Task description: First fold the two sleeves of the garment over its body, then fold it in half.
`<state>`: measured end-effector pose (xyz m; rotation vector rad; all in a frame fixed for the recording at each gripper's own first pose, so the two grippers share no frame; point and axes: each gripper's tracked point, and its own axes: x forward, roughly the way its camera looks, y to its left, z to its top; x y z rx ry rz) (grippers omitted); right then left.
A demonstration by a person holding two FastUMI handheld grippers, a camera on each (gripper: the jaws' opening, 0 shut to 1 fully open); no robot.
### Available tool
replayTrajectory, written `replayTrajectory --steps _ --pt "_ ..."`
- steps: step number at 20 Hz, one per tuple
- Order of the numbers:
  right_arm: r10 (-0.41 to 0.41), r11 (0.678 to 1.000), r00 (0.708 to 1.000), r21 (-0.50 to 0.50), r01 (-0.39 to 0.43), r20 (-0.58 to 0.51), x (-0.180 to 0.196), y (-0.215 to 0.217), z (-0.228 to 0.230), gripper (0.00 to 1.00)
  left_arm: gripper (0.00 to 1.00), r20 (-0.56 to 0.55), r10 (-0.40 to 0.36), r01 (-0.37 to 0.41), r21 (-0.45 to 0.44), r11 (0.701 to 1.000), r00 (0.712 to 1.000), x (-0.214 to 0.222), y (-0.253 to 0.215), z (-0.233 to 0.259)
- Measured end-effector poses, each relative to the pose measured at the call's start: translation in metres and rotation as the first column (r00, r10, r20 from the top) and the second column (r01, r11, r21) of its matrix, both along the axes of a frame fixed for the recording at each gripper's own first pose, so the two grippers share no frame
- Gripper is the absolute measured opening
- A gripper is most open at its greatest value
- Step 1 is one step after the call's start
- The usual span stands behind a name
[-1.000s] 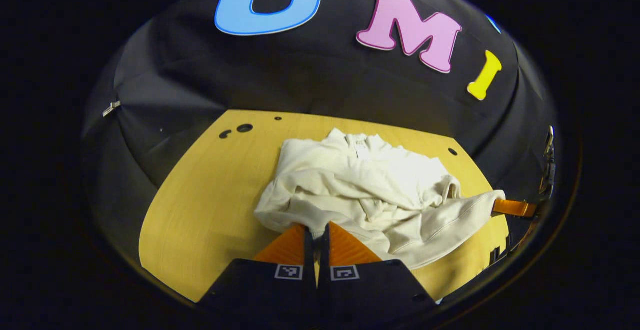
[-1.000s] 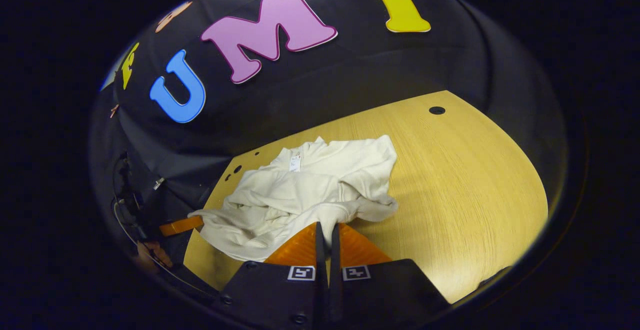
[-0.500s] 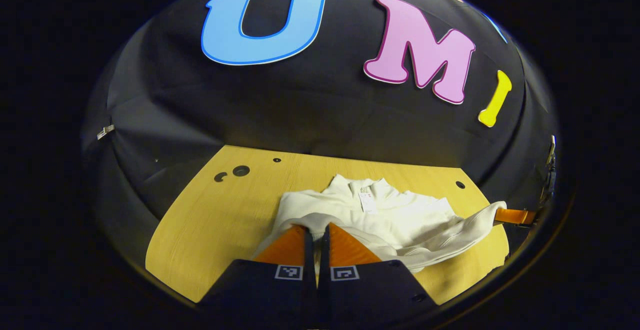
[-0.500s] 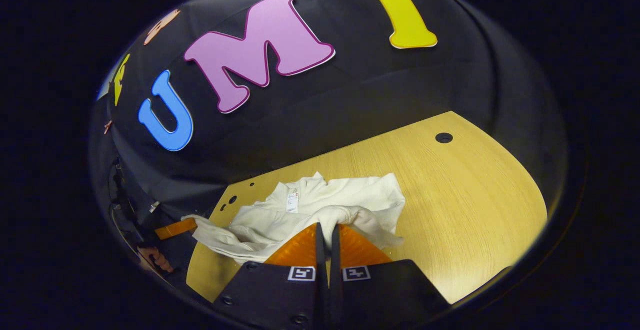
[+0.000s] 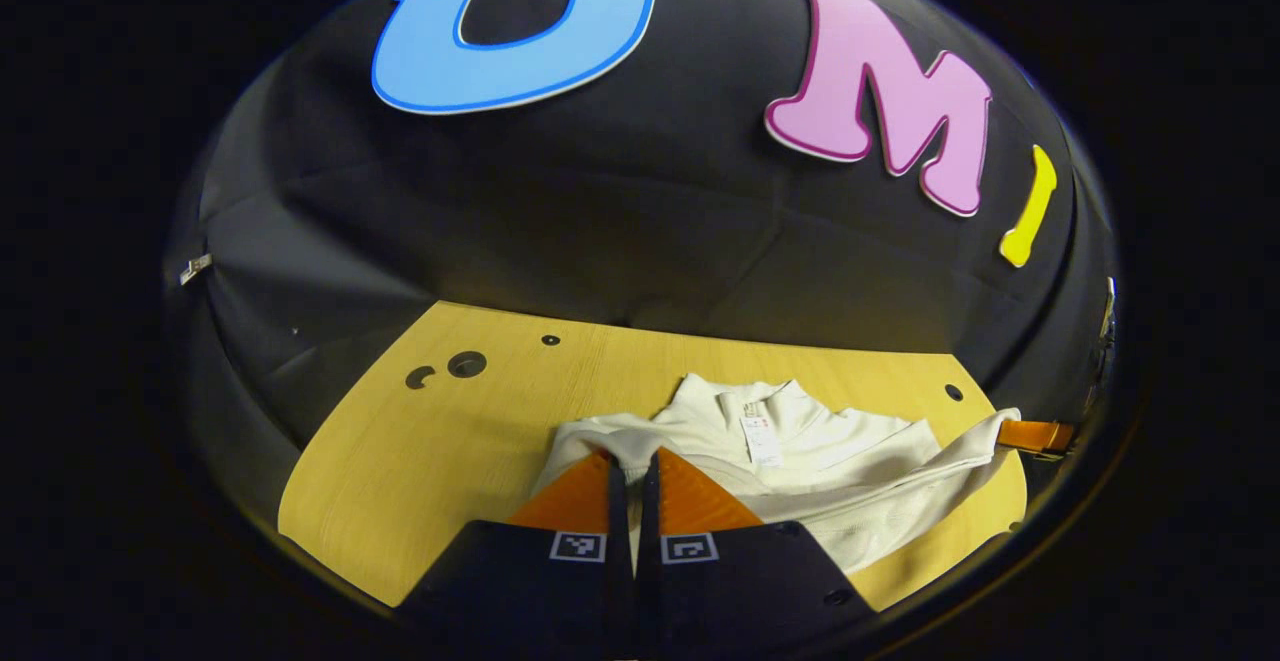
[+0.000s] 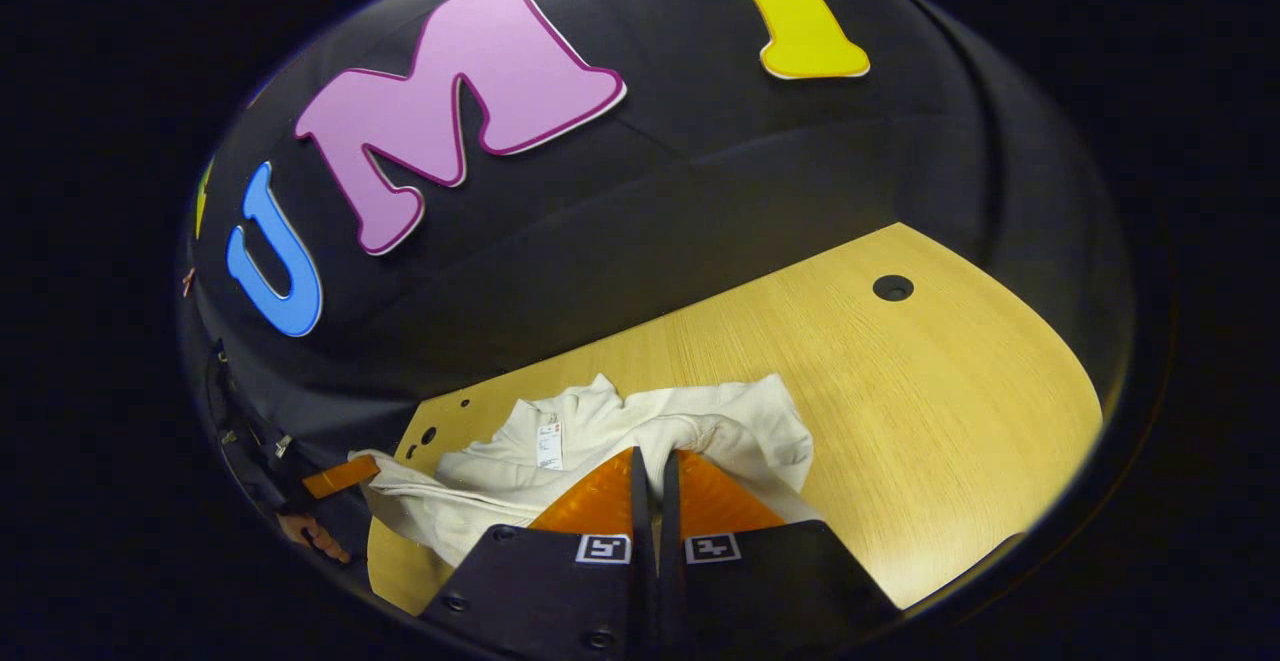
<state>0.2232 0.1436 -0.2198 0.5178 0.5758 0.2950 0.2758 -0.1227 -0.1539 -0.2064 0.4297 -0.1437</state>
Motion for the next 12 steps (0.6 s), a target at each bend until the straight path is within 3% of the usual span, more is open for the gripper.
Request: replayTrajectory --steps 12 --pt "0.01 0.999 0.982 -0.032 -0.016 -0.191 0.028 0.023 -0.089 0.05 0.06 -0.213 0.113 -0.118 -0.012 0.993 0.97 0.04 0.0 -0.104"
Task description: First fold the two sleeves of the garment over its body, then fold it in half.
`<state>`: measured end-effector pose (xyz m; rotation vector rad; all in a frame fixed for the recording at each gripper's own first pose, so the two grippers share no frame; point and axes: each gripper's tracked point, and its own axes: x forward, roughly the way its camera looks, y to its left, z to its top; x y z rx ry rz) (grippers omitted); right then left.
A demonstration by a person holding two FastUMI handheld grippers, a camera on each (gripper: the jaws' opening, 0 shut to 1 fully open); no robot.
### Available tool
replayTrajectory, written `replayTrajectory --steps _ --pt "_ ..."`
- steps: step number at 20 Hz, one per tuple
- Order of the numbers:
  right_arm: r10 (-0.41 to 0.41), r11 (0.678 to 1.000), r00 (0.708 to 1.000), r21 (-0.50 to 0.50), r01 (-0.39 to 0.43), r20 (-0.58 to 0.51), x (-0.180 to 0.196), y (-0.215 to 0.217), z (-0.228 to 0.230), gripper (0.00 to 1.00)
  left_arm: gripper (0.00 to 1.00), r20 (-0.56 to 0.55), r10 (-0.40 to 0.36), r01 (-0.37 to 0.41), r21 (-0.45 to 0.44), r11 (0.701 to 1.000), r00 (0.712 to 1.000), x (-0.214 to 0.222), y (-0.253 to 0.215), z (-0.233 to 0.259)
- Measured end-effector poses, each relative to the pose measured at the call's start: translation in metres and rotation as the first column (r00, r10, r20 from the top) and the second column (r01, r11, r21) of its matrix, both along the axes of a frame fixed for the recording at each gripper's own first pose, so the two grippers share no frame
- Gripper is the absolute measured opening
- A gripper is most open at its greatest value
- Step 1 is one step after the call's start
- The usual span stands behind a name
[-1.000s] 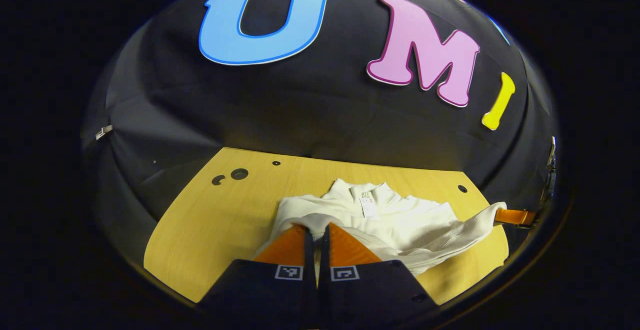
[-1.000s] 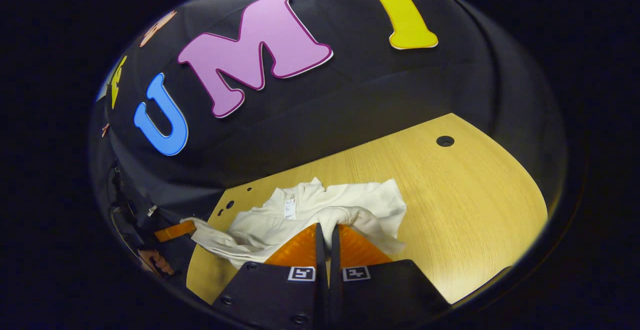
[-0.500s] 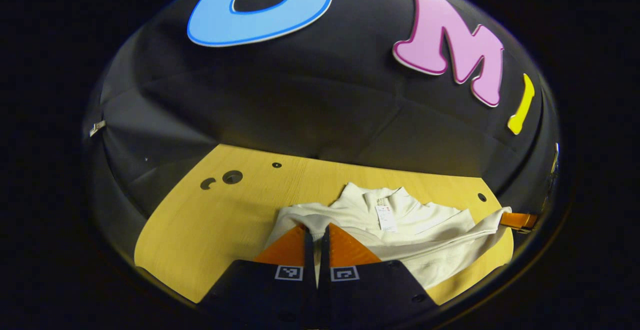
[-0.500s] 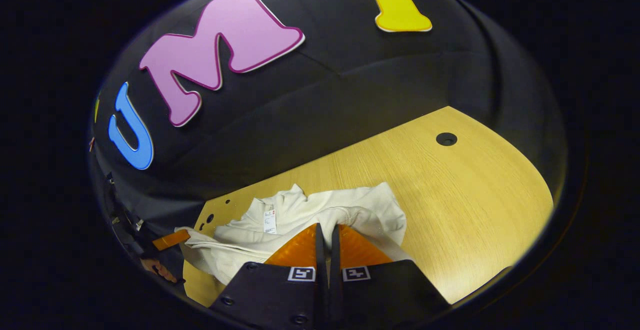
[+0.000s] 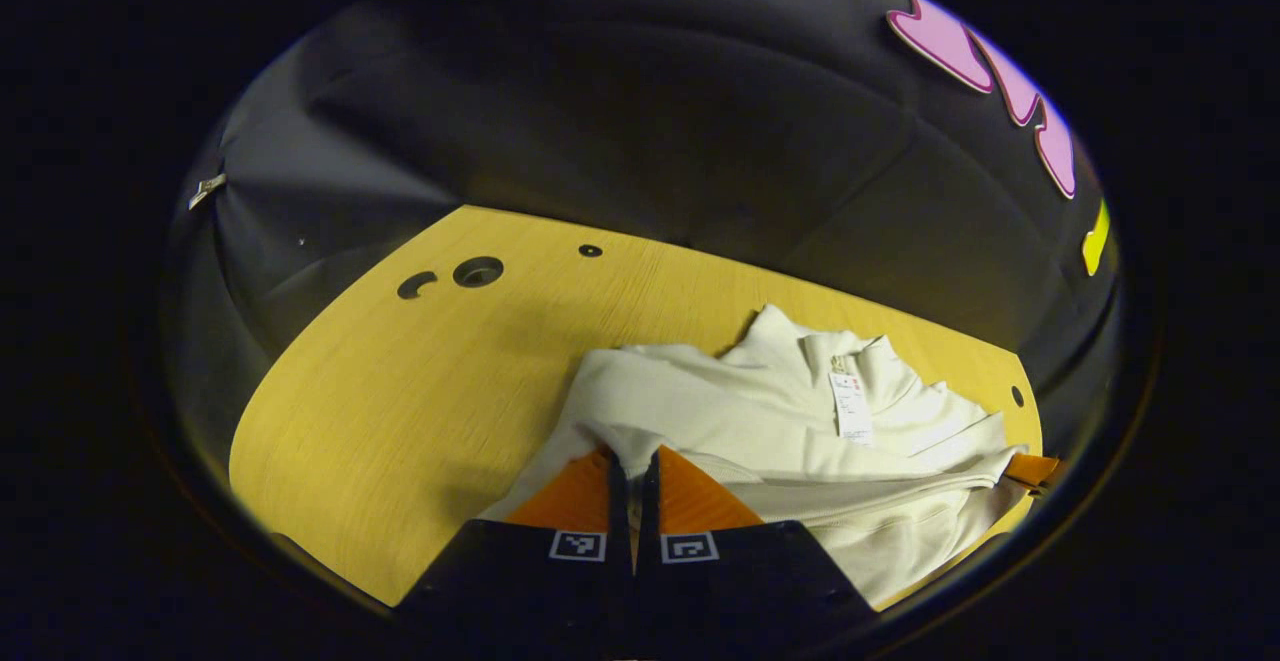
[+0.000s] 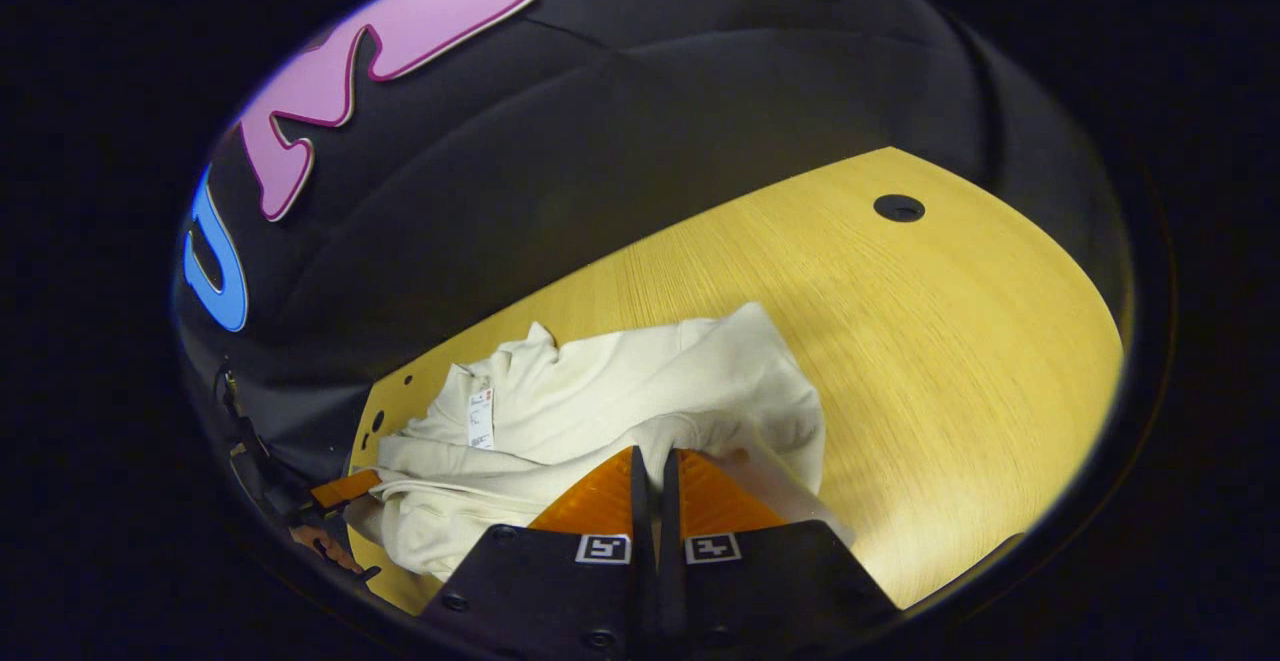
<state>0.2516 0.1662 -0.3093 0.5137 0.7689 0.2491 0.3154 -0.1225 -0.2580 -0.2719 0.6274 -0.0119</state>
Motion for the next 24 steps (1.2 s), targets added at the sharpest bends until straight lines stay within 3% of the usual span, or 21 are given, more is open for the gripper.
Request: replayTrajectory --steps 6,10,11,13,14,15,16,17,18,19,21,24 --pt "0.012 0.999 1.0 -0.045 -0.013 -0.014 -0.004 0.0 -0.011 0.14 0.06 -0.004 -0.019 0.019 0.077 0.997 1.0 0.0 -0.005 -0.01" --pt "0.025 0.999 1.0 -0.028 -0.026 -0.011 -0.007 0.006 -0.006 0.34 0.16 0.007 -0.067 0.066 0.099 0.993 0.998 -0.004 -0.007 -0.013" --pt "0.029 0.999 1.0 -0.028 -0.029 -0.004 -0.008 0.007 -0.003 0.37 0.21 0.001 -0.076 0.075 0.102 0.992 0.997 -0.007 -0.007 -0.012" --pt "0.04 0.999 0.999 -0.032 -0.039 0.015 -0.01 0.01 0.002 0.6 0.32 -0.008 -0.08 0.08 0.117 0.99 0.997 -0.011 -0.007 -0.01" --pt "0.046 0.998 0.999 -0.037 -0.045 0.028 -0.013 0.01 0.007 0.65 0.33 -0.011 -0.079 0.08 0.127 0.989 0.997 -0.014 -0.007 -0.009" --pt "0.054 0.998 0.998 -0.04 -0.052 0.036 -0.015 0.011 0.01 0.78 0.46 -0.011 -0.083 0.083 0.141 0.987 0.997 -0.018 -0.007 -0.007" --pt "0.057 0.997 0.997 -0.045 -0.055 0.044 -0.018 0.01 0.014 0.84 0.5 -0.008 -0.086 0.086 0.163 0.983 0.996 -0.021 -0.006 -0.004" --pt "0.058 0.997 0.997 -0.052 -0.056 0.053 -0.021 0.009 0.018 0.92 0.6 -0.005 -0.093 0.092 0.188 0.978 0.996 -0.024 -0.005 -0.001" --pt "0.051 0.997 0.996 -0.06 -0.047 0.071 -0.023 0.007 0.024 0.82 0.72 -0.004 -0.102 0.101 0.208 0.973 0.995 -0.03 -0.004 0.002" --pt "0.046 0.998 0.995 -0.055 -0.042 0.088 -0.026 0.004 0.033 0.99 0.77 0.003 -0.114 0.111 0.218 0.97 0.994 -0.036 -0.005 0.007" --pt "0.032 0.999 0.992 -0.042 -0.027 0.125 -0.036 -0.001 0.051 0.98 0.86 0.029 -0.134 0.124 0.219 0.968 0.991 -0.05 -0.007 0.019" --pt "0.01 1.0 0.984 -0.03 -0.005 0.176 -0.059 -0.013 0.079 0.98 0.9 0.077 -0.155 0.137 0.2 0.97 0.985 -0.081 -0.008 0.04"
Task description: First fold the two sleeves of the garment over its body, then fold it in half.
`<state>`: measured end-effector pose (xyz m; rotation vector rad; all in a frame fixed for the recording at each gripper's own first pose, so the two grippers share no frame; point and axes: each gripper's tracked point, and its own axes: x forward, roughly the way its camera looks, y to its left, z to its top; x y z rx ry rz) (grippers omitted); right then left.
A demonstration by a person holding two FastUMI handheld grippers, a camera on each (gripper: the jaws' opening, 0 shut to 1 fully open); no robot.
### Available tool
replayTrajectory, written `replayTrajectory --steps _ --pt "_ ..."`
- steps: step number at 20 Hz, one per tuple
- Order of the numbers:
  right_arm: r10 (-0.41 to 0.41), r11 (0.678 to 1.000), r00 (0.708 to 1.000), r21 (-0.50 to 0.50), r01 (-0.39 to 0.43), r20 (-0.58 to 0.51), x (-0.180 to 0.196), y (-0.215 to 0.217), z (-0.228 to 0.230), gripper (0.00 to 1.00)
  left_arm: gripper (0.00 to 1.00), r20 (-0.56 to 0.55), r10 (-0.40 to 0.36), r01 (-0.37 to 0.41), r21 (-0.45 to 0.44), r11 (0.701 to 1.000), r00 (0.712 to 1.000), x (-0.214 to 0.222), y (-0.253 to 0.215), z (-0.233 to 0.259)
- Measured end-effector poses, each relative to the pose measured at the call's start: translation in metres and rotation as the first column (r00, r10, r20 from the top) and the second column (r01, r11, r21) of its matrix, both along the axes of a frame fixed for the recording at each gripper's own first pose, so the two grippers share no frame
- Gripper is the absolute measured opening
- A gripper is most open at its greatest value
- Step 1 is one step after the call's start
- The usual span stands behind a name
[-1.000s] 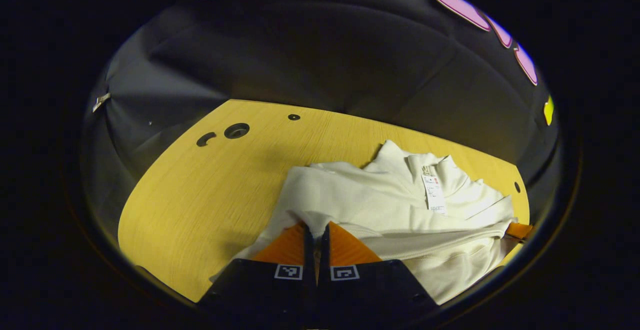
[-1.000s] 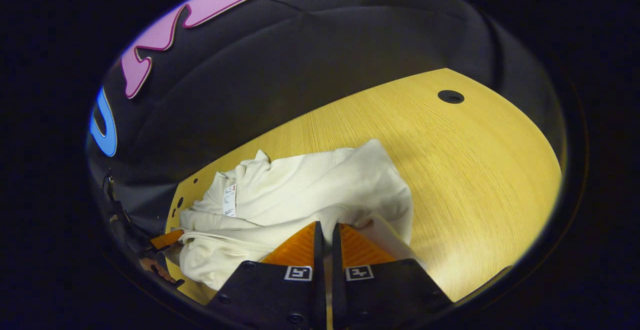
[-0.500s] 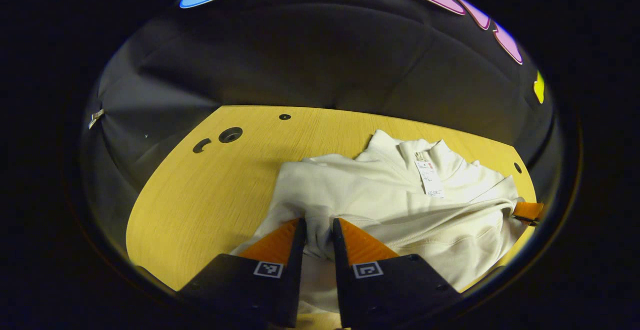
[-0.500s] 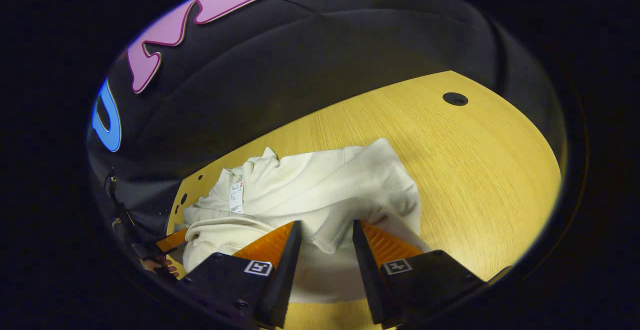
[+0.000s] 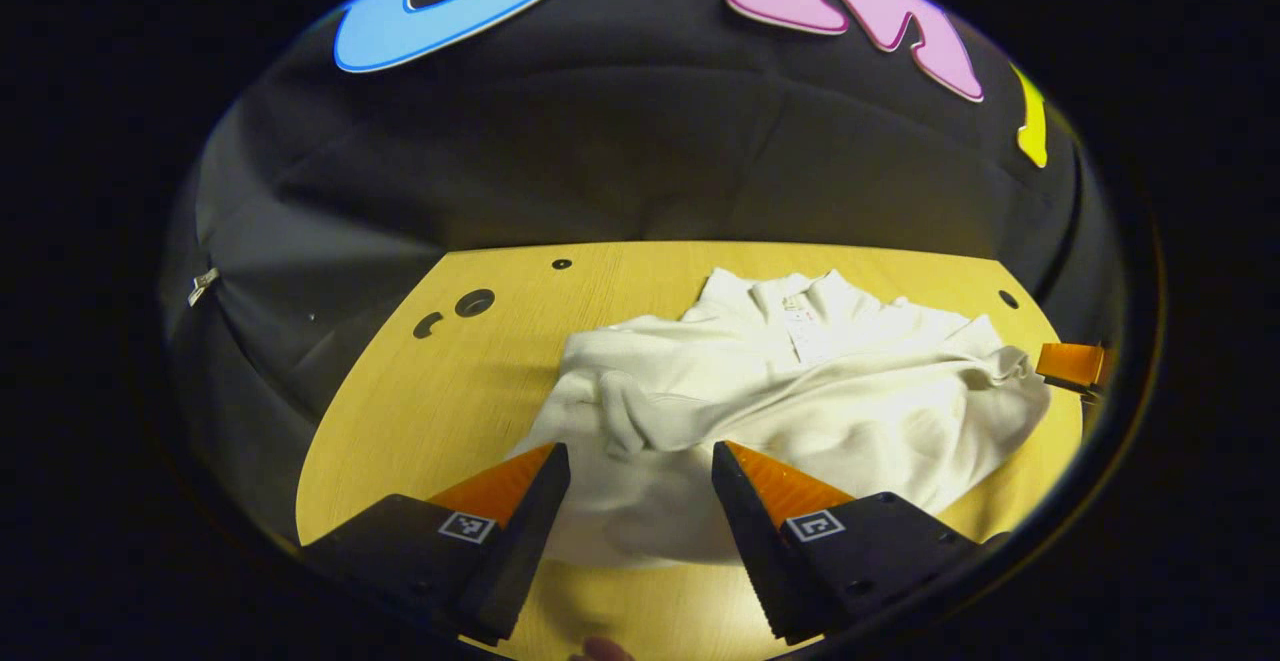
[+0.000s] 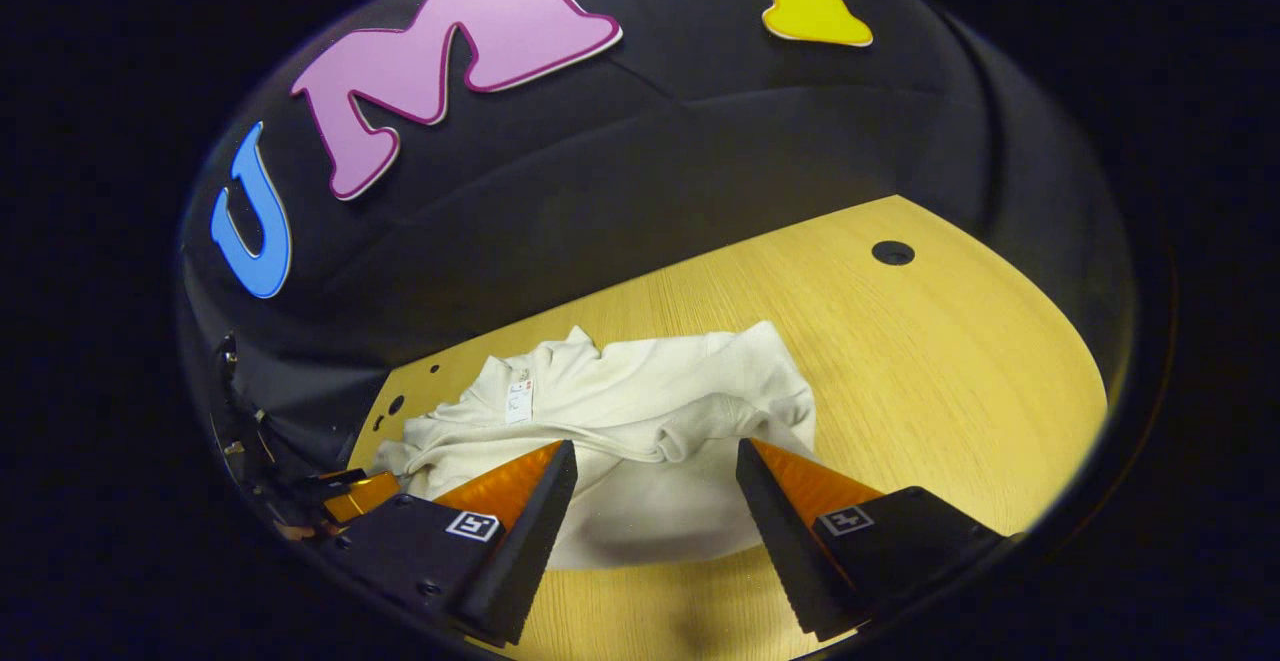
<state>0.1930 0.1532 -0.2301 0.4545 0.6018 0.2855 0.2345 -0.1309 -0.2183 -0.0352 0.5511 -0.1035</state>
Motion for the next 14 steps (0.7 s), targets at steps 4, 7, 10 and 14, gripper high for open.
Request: replayTrajectory --steps 4,7,10,14 --pt "-0.045 0.999 0.996 0.031 0.042 0.076 -0.04 -0.022 0.044 0.98 0.9 0.095 -0.034 0.037 -0.03 0.999 0.995 -0.051 0.001 0.037" --pt "-0.098 0.994 0.988 0.058 0.092 0.122 -0.075 -0.046 0.075 0.98 0.9 0.153 -0.053 0.064 -0.069 0.996 0.987 -0.091 -0.001 0.058" --pt "-0.14 0.988 0.979 0.083 0.129 0.145 -0.108 -0.075 0.095 0.98 0.9 0.183 -0.059 0.077 -0.093 0.993 0.981 -0.131 -0.005 0.074" --pt "-0.156 0.986 0.977 0.086 0.144 0.149 -0.141 -0.111 0.102 0.98 0.9 0.202 -0.054 0.079 -0.117 0.99 0.978 -0.179 -0.012 0.088"
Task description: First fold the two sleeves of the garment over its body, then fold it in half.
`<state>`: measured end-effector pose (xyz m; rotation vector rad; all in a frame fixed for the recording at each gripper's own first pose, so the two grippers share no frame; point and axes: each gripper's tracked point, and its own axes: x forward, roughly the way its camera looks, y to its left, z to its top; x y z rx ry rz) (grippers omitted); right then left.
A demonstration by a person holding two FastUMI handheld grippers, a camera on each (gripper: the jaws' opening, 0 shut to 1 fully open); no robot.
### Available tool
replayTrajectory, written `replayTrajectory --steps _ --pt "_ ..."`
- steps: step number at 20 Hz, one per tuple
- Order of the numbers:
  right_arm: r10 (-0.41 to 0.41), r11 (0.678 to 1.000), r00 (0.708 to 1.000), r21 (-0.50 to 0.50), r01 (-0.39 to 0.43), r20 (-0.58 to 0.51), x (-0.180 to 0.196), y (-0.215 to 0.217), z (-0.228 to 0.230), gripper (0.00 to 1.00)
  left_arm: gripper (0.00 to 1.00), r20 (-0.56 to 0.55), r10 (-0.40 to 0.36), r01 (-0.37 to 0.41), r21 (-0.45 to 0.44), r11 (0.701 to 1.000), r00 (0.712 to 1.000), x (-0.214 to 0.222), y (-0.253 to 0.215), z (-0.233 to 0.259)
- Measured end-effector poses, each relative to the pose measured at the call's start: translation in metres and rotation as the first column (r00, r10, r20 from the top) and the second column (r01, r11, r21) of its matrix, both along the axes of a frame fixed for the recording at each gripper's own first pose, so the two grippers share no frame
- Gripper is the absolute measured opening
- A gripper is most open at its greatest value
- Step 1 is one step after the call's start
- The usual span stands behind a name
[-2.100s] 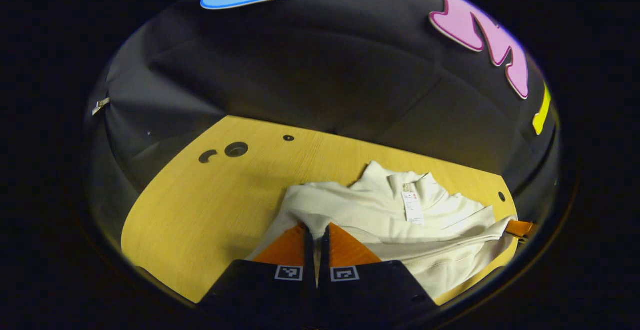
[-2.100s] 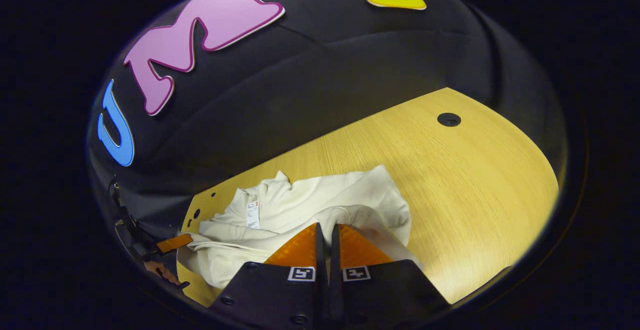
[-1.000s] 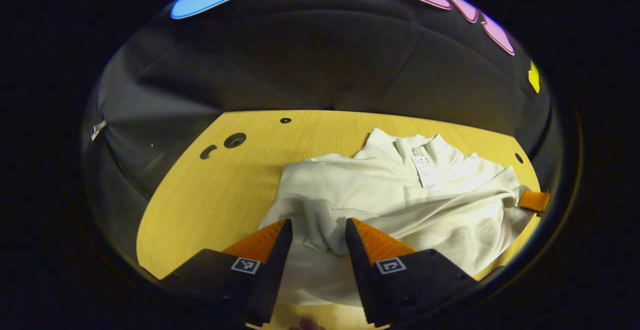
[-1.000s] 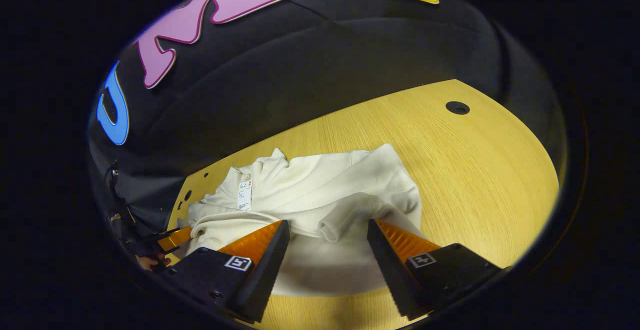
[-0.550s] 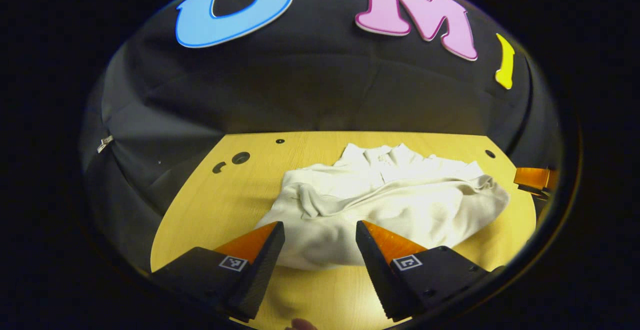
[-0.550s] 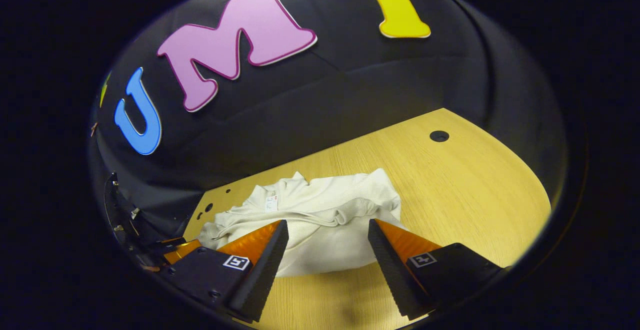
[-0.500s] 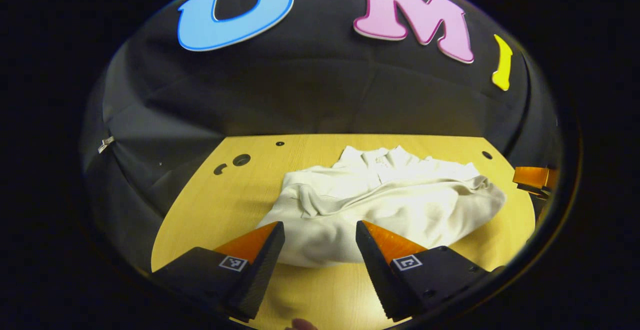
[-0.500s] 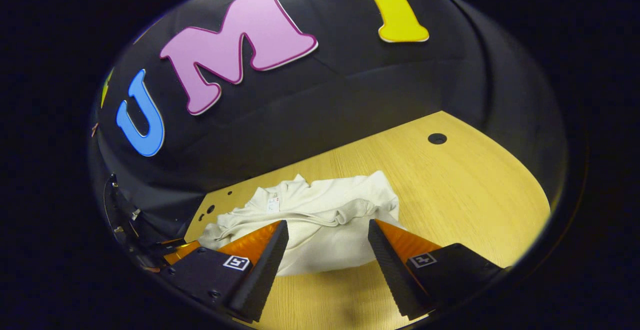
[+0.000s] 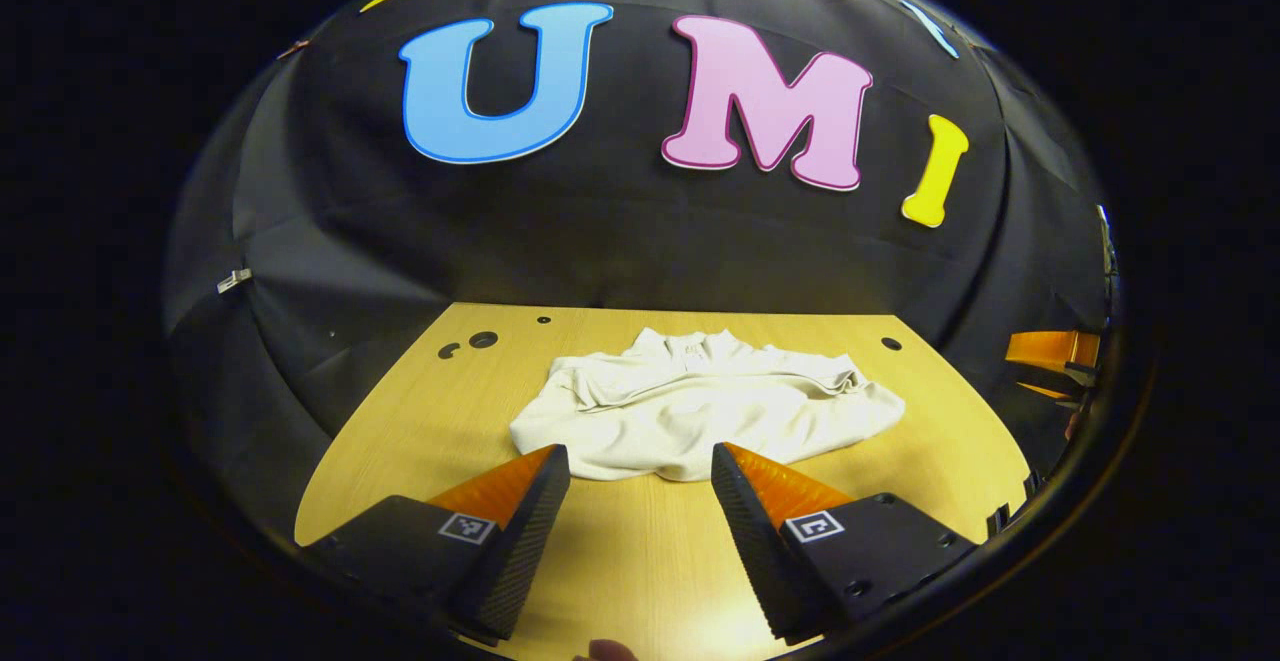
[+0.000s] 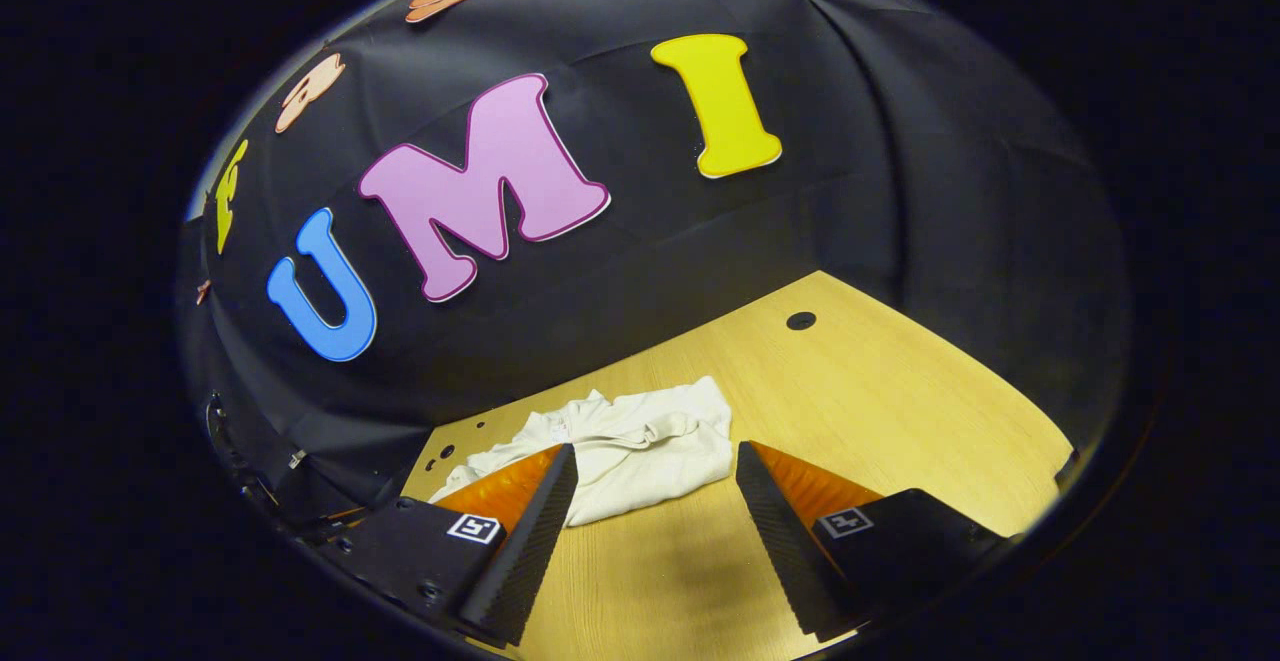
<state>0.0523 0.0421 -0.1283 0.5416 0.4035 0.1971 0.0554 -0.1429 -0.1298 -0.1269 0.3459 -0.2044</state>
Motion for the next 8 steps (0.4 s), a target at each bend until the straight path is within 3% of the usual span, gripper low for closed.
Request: replayTrajectory --steps 4,8 --pt "0.06 0.997 0.998 -0.041 -0.061 -0.036 -0.03 -0.014 -0.028 0.98 0.9 -0.015 0.03 -0.03 -0.014 0.999 0.999 -0.034 0.002 0.002" --pt "0.095 0.995 0.994 -0.039 -0.097 -0.051 -0.037 -0.017 -0.03 0.98 0.89 -0.044 0.042 -0.043 -0.015 0.999 0.998 -0.054 0.005 -0.004"
